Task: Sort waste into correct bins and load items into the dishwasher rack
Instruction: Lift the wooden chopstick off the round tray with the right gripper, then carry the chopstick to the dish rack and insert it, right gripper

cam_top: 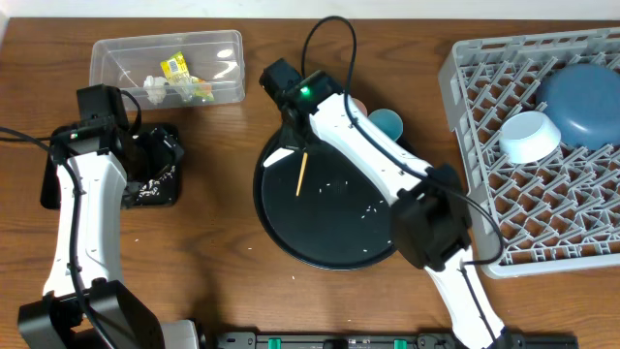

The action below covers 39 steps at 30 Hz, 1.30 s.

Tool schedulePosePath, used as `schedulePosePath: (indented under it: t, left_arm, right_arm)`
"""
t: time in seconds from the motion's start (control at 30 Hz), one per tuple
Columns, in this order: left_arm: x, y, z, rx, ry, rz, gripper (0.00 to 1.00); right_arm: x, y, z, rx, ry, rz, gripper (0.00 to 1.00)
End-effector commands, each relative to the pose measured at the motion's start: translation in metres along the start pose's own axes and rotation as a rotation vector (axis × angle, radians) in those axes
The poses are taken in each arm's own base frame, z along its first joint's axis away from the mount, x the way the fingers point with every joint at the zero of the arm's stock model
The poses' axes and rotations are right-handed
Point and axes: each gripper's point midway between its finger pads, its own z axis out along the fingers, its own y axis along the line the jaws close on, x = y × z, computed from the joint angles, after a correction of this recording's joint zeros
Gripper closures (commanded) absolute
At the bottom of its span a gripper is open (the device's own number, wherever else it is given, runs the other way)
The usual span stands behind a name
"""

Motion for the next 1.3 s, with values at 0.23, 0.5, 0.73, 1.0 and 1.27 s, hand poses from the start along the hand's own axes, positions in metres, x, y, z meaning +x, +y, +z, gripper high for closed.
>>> schedulePosePath:
  t: [0.23, 0.5, 0.73, 1.0, 1.27]
  left_arm:
    - [-0.003, 0.002, -0.001, -0.011, -0.013, -0.007, 0.02]
    - [-0.003, 0.002, -0.001, -0.011, -0.013, -0.007, 0.02]
    - [-0.003, 0.002, -0.001, -0.011, -0.013, -0.007, 0.02]
    - [-0.003, 0.002, -0.001, -0.011, -0.013, -0.007, 0.02]
    - [-0.003, 0.002, -0.001, -0.011, -0.013, -0.007, 0.02]
  right_arm:
    - [-0.028, -0.018, -0.082, -0.038, -0.150, -0.340, 0.99]
    - [-0.072, -0.091, -0.130, 0.018, -0.224, -0.356, 0.99]
    - [-0.094, -0.170, -0.143, 0.096, -0.186, -0.343, 0.99]
    - [-0.101, -0.236, -0.140, 0.068, -0.093, -0.300, 0.99]
    - [-0.097, -0.284, -0.126, 0.032, -0.015, -0.287, 0.99]
